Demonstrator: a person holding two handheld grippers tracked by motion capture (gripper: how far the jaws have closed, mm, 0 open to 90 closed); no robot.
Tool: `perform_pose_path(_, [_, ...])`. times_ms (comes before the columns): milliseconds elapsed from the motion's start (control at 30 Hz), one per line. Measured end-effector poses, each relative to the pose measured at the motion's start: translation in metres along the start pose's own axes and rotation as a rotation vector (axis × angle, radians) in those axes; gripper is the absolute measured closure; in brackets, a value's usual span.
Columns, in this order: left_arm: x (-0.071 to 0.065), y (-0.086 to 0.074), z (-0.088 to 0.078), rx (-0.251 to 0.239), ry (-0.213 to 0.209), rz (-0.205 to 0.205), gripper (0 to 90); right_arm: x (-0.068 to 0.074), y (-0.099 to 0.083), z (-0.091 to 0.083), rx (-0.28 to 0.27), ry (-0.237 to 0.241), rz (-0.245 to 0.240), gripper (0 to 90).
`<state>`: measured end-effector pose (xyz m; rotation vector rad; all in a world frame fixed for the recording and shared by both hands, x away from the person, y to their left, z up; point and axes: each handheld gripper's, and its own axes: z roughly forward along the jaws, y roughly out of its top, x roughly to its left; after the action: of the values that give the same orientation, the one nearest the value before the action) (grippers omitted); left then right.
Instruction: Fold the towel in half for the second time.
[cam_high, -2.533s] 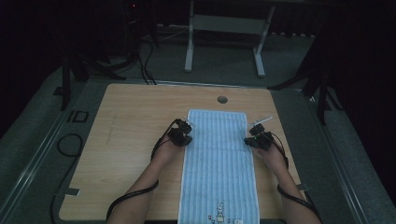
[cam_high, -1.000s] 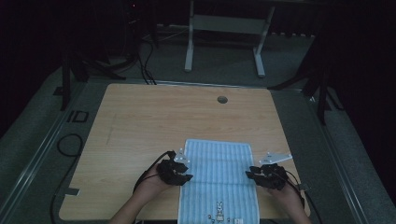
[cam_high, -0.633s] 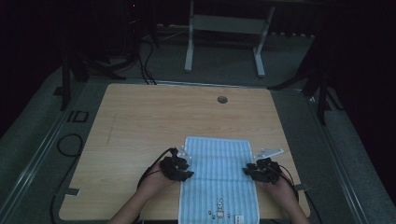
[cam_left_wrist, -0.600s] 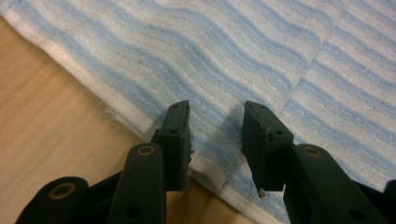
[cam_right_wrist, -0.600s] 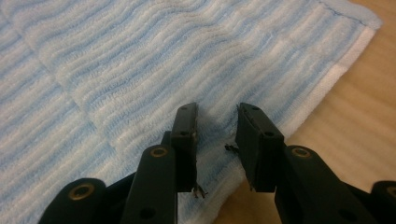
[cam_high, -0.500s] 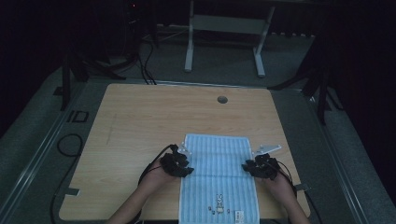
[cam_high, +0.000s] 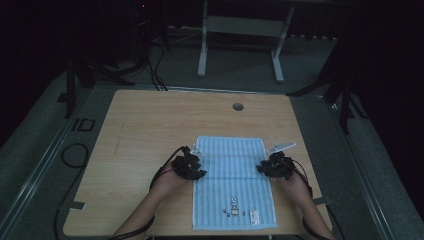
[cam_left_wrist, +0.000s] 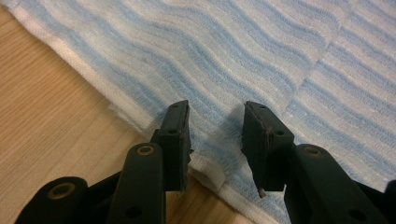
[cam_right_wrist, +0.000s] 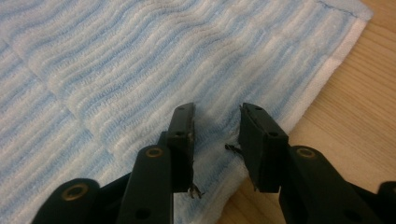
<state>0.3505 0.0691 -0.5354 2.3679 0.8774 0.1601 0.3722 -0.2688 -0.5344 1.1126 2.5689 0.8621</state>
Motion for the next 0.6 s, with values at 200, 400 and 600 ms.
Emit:
perform_pose_path(200, [0.018, 0.014, -0.015, -0.032, 0.073, -0.06, 48.2, -0.01, 0.011, -0.014, -0.029, 0.013, 0.017, 60.3])
perform_pose_path(400, [0.051, 0.032, -0.012, -0.052, 0.113, -0.118, 45.9, -0.037, 0.04, -0.023, -0.047, -0.027, 0.07, 56.6])
perform_pose_path(600, [0.071, 0.047, 0.008, -0.017, 0.134, -0.128, 43.6, -0.06, 0.059, -0.003, -0.011, -0.072, 0.142, 53.6])
